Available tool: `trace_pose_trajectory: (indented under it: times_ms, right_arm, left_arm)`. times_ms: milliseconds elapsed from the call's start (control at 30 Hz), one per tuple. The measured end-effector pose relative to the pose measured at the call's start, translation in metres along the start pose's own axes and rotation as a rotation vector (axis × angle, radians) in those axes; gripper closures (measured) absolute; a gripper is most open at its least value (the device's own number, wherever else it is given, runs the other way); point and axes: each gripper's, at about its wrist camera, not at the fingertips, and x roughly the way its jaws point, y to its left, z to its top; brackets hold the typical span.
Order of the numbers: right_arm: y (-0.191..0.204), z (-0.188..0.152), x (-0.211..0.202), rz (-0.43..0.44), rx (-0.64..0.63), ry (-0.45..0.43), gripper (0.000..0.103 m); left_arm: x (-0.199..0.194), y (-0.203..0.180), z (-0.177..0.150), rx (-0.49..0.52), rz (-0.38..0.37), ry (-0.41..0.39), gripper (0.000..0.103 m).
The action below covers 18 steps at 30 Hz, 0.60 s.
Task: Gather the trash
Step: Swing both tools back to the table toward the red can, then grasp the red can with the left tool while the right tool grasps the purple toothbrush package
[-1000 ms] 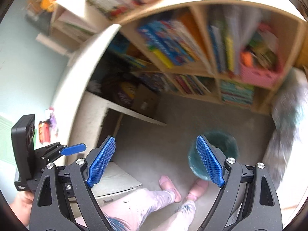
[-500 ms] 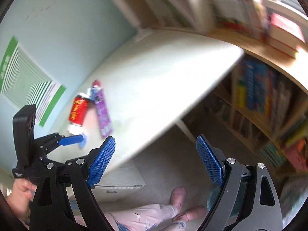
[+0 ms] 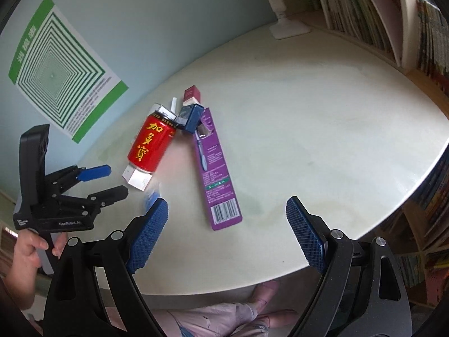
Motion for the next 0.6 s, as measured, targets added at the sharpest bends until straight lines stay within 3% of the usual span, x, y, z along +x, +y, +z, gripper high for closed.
trace_pose_trajectory:
  times_ms: [600]
  right_arm:
    - [0.033,0.033,0.066,-0.007,-0.09,0.101,0.017]
  left_arm:
    - [0.034,0.048,0.017,-0.043,-0.006,0.012,0.026]
